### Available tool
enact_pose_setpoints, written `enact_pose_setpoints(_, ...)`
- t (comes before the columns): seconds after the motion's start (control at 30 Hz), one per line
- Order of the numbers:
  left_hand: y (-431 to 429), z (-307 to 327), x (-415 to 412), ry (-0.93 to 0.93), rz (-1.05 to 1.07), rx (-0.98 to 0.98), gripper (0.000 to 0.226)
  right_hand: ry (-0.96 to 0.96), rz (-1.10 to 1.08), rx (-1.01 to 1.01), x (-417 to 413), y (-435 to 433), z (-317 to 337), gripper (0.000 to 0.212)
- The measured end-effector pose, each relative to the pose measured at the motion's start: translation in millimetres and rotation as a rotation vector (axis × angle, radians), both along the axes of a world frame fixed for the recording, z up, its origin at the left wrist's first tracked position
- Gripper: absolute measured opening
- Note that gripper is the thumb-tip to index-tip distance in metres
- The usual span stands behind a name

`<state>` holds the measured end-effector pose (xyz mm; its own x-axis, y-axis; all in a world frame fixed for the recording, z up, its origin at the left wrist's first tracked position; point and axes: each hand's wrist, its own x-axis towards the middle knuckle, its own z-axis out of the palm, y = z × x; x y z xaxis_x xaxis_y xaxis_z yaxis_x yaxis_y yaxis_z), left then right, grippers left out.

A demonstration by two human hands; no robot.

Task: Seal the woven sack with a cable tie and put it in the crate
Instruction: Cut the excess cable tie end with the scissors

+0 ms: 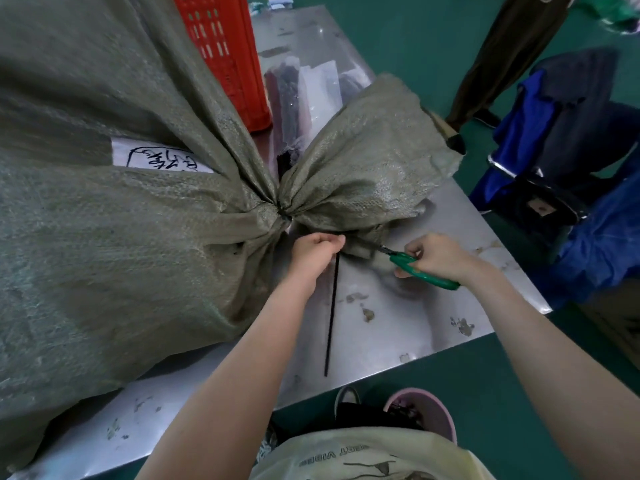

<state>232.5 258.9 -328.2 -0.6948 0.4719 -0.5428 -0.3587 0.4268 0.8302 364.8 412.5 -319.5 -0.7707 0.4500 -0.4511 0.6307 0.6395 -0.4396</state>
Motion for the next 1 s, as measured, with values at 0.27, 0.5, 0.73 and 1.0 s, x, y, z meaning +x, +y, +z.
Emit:
enact_pose_setpoints(0.27, 64, -9, 44, -0.053, -0.151, 0.001, 0.03, -0.047, -0.232, 0.201, 59, 13, -4, 0.033)
enact_pose_setpoints(0.5, 102, -12, 56, 0.052, -0.194, -0.015, 0.019, -0.06, -0.499, 0.392, 85, 1, -14, 0.034)
enact_pose_setpoints(0.73, 97, -15, 52, 0.128, -0.281, -0.05, 0.016, -0.054, -0.55, 0.267, 63, -2, -17, 0.028)
enact_pose_setpoints(1.0, 54, 28, 26, 0.41, -0.462, -0.285, 0.033, 0.215, -0.46, 0.307, 15, -31, -2, 0.025)
